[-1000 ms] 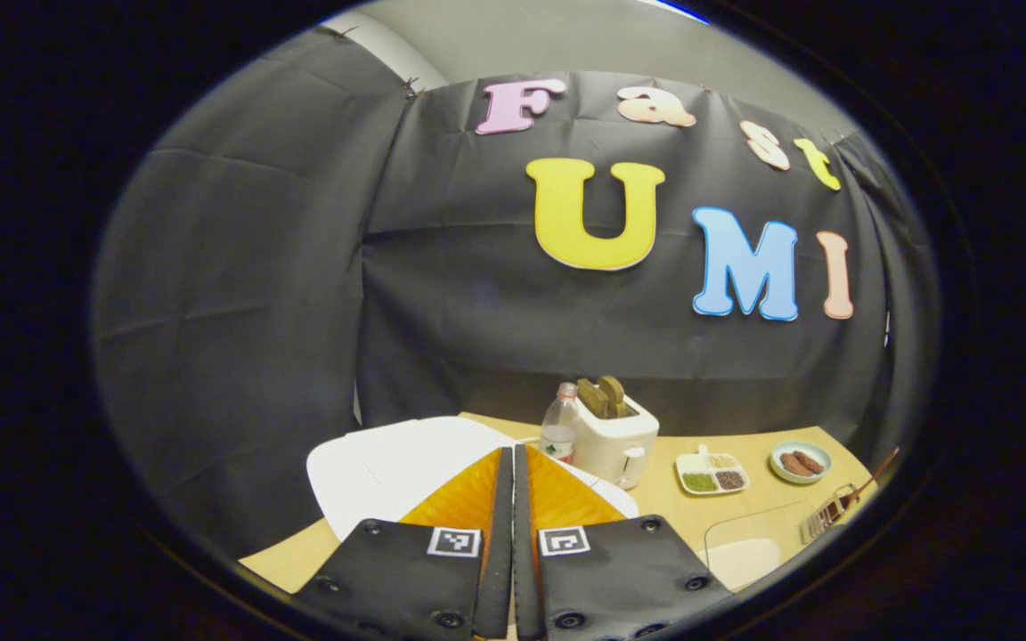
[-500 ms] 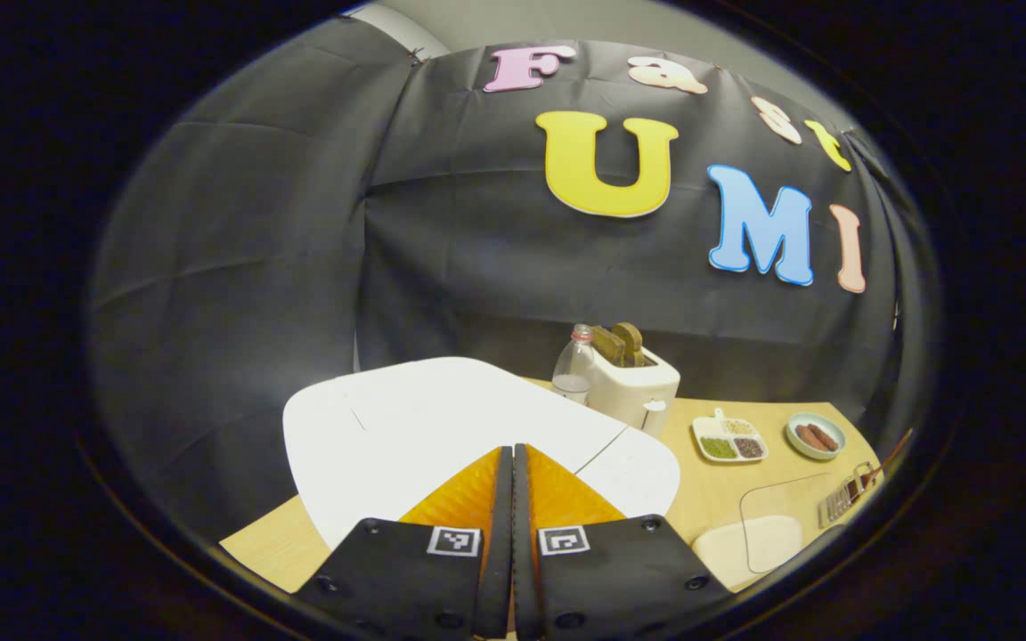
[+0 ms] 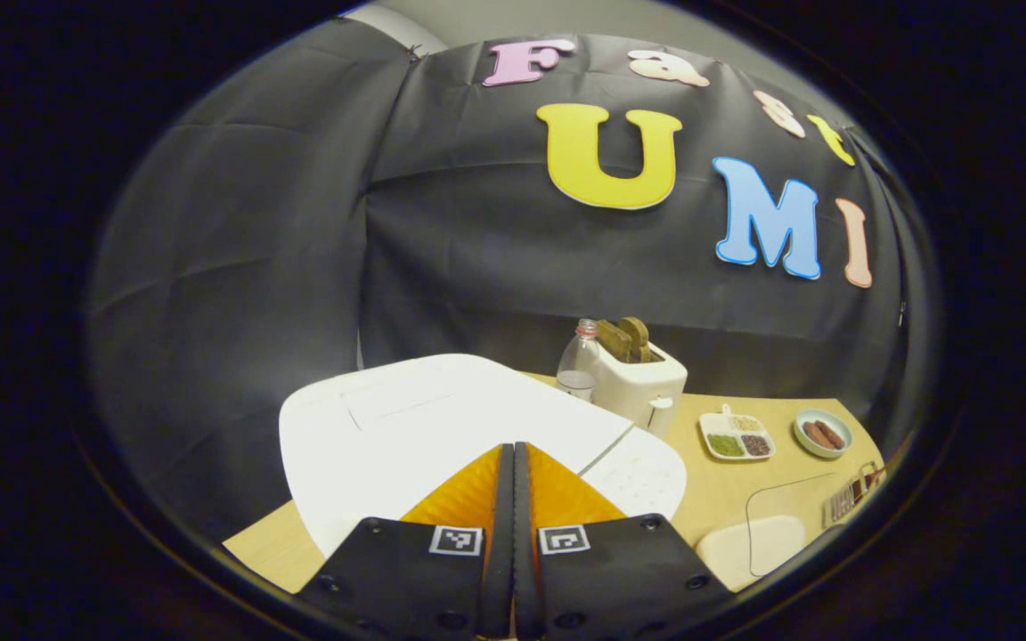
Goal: Close the left gripper, press the button to open the rice cooker; take a wooden spoon from the chopstick holder with the right hand, scoop a spoonful of rice and pour it into the rice cooker, then put the wooden spoon back into the chopstick holder.
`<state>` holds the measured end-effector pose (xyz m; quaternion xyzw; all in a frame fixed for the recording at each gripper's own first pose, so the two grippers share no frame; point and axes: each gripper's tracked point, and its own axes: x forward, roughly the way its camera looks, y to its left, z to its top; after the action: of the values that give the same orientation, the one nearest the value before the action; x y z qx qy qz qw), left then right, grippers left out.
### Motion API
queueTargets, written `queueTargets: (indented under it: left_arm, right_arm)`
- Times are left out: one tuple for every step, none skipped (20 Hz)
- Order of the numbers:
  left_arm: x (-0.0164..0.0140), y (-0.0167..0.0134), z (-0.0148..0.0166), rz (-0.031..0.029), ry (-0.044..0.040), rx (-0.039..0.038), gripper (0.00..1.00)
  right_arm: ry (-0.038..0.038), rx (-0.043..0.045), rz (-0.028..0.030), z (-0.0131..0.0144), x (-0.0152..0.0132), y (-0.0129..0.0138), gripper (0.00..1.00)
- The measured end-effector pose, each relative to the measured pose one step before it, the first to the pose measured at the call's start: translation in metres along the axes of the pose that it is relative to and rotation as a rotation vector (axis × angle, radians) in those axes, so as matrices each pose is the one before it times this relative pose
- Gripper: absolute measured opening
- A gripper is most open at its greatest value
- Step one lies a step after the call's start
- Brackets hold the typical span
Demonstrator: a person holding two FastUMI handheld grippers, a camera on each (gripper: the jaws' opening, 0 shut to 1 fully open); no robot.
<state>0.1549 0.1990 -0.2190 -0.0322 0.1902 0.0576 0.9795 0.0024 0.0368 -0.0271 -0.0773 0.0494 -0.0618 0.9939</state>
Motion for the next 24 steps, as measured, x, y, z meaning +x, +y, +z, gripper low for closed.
queueTargets:
  left_arm:
    - [-0.00296, 0.00081, 0.01, 0.01234, -0.03016, 0.02001, 0.09]
    - [-0.00464, 0.00095, 0.01404, 0.0127, -0.0345, 0.0197, 0.09]
    - [-0.00577, 0.00251, 0.01465, 0.02083, -0.0363, 0.0181, 0.1]
    - [-0.00479, 0.00389, 0.01804, 0.01852, -0.04736, 0.01368, 0.1]
    - [-0.00534, 0.00422, 0.01921, 0.02356, -0.04799, 0.01152, 0.1]
    - [-0.00448, 0.00331, 0.01681, 0.01585, -0.04091, 0.00413, 0.1]
    - [-0.00608, -0.00203, 0.01282, 0.00403, -0.02767, -0.01034, 0.1]
    - [-0.00448, -0.00242, 0.01407, 0.00063, -0.02254, -0.01556, 0.06]
    - [-0.00662, -0.00103, 0.00971, 0.00307, -0.02351, -0.01212, 0.06]
    - [-0.00686, -0.00321, 0.01172, -0.00547, -0.02271, -0.00807, 0.1]
    - [-0.00605, -0.00631, 0.01046, -0.01216, -0.01854, -0.00379, 0.1]
    - [-0.00451, -0.00677, 0.01176, -0.00988, -0.01467, -0.00149, 0.1]
    - [-0.00764, -0.00883, 0.00294, -0.01292, -0.00851, -0.0025, 0.21]
    - [-0.00973, -0.00686, 0.00679, -0.01034, -0.00645, 0.00008, 0.42]
    - [-0.00837, -0.00836, 0.00646, -0.00641, -0.00827, -0.00124, 0.62]
    - [-0.00931, -0.00731, 0.00797, -0.00281, -0.0105, -0.00753, 0.83]
    - [-0.00837, -0.00635, 0.00637, -0.00236, -0.01076, -0.00994, 0.87]
    - [-0.00942, -0.01012, 0.00553, -0.00844, -0.0091, -0.01224, 0.88]
    - [-0.01051, -0.01227, 0.00494, -0.01296, -0.00838, -0.00646, 0.96]
    - [-0.00757, -0.01004, 0.00659, -0.01054, -0.00728, 0.00165, 0.98]
    - [-0.00809, -0.00868, 0.00492, -0.01181, -0.00742, 0.00726, 0.99]
    - [-0.00574, -0.01008, 0.00476, -0.01294, -0.00522, 0.00628, 0.98]
    - [-0.00671, -0.00988, 0.00548, -0.01101, -0.00091, 0.00441, 0.98]
    - [-0.0073, -0.00929, 0.00612, -0.01311, -0.00302, 0.0054, 0.98]
  right_arm:
    - [-0.0073, -0.0011, -0.00178, 0.00148, 0.00018, -0.00335, 0.95]
    - [-0.00387, 0.00201, -0.00131, 0.00004, 0.00097, -0.00401, 0.95]
    - [-0.0031, 0.00601, 0.00284, -0.00044, 0.00058, -0.00308, 0.95]
    - [-0.00207, 0.00639, 0.00628, -0.00038, 0.00151, -0.00217, 0.95]
    - [0.0018, 0.00526, 0.00173, -0.00169, 0.00279, -0.00396, 0.95]
    - [0.00314, 0.00729, 0.00087, -0.00072, 0.00184, -0.00382, 0.95]
    - [0.00185, 0.00995, 0.00322, -0.00204, 0.00157, -0.00304, 0.95]
    - [0.00275, 0.01003, 0.0031, -0.00088, 0.00228, -0.00318, 0.95]
    - [0.00464, 0.01215, 0.00744, -0.00344, 0.00268, -0.00252, 0.95]
    - [0.00741, 0.01419, 0.01083, -0.00278, 0.0028, -0.00128, 0.95]
    - [0.00948, 0.0131, 0.00808, -0.00395, 0.00244, -0.00207, 0.95]
    - [0.00685, 0.01094, 0.0076, -0.00292, 0.00274, -0.00312, 0.95]
    - [0.00493, 0.00885, 0.00766, -0.00322, 0.00365, -0.002, 0.95]
    - [0.00318, 0.00784, 0.00694, -0.00242, 0.00325, -0.00244, 0.95]
    - [0.0046, 0.00644, 0.00619, -0.00447, 0.00404, -0.00261, 0.95]
    - [0.00842, 0.00447, 0.00492, -0.00504, 0.00397, -0.00252, 0.95]
    - [0.01063, 0.00478, 0.00906, -0.00682, 0.00339, -0.00184, 0.95]
    - [0.01501, 0.00538, 0.00895, -0.00668, 0.00464, -0.00166, 0.95]
    - [0.01351, 0.0066, 0.00825, -0.00734, 0.00397, -0.00178, 0.95]
    - [0.01357, 0.00849, 0.00735, -0.00622, 0.00373, -0.0017, 0.95]
    - [0.01483, 0.01081, 0.01077, -0.008, 0.00433, -0.00099, 0.95]
    - [0.02129, 0.01153, 0.01226, -0.0083, 0.00563, -0.0008, 0.95]
    - [0.0215, 0.01193, 0.0087, -0.01015, 0.00451, -0.00148, 0.95]
    - [0.02001, 0.01246, 0.00522, -0.00755, 0.00517, -0.00265, 0.95]
